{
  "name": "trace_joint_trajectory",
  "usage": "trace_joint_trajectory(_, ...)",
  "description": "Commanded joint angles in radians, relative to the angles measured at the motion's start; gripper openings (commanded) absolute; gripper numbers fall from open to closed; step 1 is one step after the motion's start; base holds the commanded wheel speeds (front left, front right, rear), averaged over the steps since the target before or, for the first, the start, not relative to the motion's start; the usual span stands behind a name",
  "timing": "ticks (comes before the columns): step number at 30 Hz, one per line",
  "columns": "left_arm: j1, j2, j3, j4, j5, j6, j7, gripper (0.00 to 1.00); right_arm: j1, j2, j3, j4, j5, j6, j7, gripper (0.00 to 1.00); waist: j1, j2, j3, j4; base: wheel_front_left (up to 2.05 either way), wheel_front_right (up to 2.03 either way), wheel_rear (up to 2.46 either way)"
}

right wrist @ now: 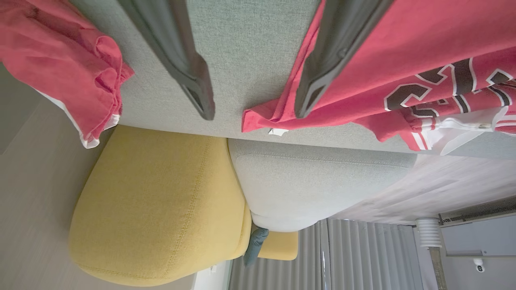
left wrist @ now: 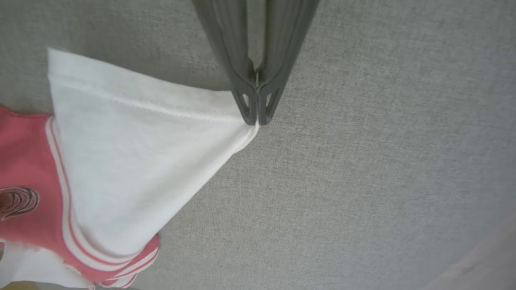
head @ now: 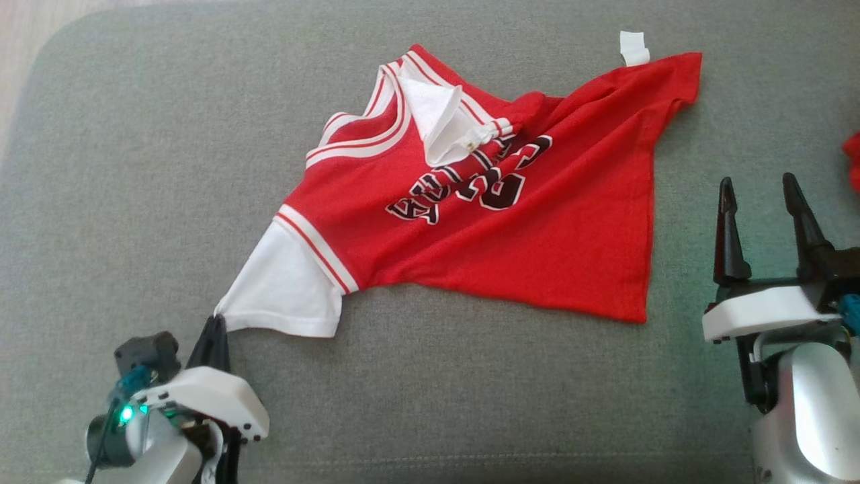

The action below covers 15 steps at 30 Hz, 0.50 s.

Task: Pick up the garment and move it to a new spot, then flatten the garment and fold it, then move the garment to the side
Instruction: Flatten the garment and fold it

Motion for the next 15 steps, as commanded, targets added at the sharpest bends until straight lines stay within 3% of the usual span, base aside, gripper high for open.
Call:
trace_joint_trajectory(1,-0.053,0.009,0.05,-0.006,-0.003,-0.006,-0.018,0.0,-0.008,-0.006,0.022,-0.033,0.0,0.007,0.001,1.0,0.0,0.0,0.0,-0.003,0.0,0.0,0.0)
trace_joint_trajectory(2,-0.06,0.0,0.05,0.003,0.003,-0.012,-0.022,0.29,-0.007,-0.006,0.021,-0.033,0.001,0.007,0.002,1.0,0.0,0.0,0.0,-0.004,0.0,0.0,0.0)
trace_joint_trajectory(4,-0.07,-0.02,0.051,0.015,0.013,-0.03,-0.027,1.0,-0.004,-0.006,0.02,-0.033,0.003,0.007,0.002,1.0,0.0,0.0,-0.002,-0.006,0.0,0.0,0.0)
trace_joint_trajectory(8,-0.08,-0.049,0.075,0.01,0.053,-0.06,-0.033,1.0,0.002,-0.006,0.015,-0.033,0.013,0.007,-0.002,1.0,0.0,0.0,-0.009,-0.006,0.0,0.0,0.0)
trace_joint_trajectory(15,-0.04,-0.104,0.208,-0.13,0.222,-0.108,-0.034,1.0,0.016,-0.006,0.028,-0.037,0.035,0.007,-0.022,1.0,0.0,0.0,-0.048,0.012,0.0,0.0,0.0)
